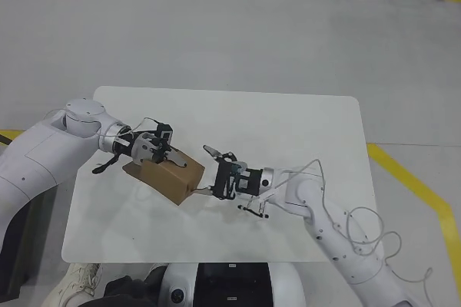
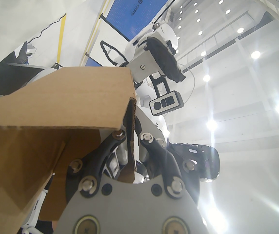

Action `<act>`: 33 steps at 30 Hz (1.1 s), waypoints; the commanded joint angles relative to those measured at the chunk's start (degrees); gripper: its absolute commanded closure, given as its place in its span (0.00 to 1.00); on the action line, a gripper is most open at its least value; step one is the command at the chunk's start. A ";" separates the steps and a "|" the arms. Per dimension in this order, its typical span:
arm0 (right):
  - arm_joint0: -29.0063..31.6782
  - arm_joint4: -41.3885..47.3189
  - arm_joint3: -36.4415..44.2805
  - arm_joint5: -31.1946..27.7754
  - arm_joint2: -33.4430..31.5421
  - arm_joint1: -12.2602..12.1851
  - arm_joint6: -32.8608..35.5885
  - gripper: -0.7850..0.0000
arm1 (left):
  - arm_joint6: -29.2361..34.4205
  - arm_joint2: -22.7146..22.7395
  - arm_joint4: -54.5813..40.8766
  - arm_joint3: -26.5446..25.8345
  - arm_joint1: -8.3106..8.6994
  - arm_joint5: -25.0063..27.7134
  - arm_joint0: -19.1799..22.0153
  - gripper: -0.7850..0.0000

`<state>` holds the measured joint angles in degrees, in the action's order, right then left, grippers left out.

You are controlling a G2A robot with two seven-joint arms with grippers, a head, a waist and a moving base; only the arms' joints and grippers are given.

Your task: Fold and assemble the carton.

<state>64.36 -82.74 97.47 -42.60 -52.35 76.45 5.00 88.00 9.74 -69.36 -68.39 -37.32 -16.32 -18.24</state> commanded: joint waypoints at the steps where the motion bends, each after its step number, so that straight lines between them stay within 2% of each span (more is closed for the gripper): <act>1: 0.18 -0.22 0.03 0.63 0.19 0.00 -1.24 0.16 | 0.00 0.00 0.00 0.00 0.00 0.00 0.00 1.00; 10: 0.42 -5.61 -0.05 6.30 1.59 0.07 -4.95 0.30 | 0.00 0.00 0.00 0.00 0.00 0.00 0.00 1.00; 22: 0.73 -7.87 -1.09 10.26 2.88 0.25 -9.00 0.28 | 0.00 0.00 0.00 0.00 0.00 0.00 0.00 1.00; 33: 1.11 -7.14 -1.81 13.30 3.67 0.58 -11.62 0.32 | 0.00 0.00 0.00 0.00 0.00 0.00 0.00 1.00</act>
<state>65.49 -89.89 95.72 -29.40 -48.72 77.01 -6.56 88.00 9.74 -69.36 -68.39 -37.32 -16.32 -18.24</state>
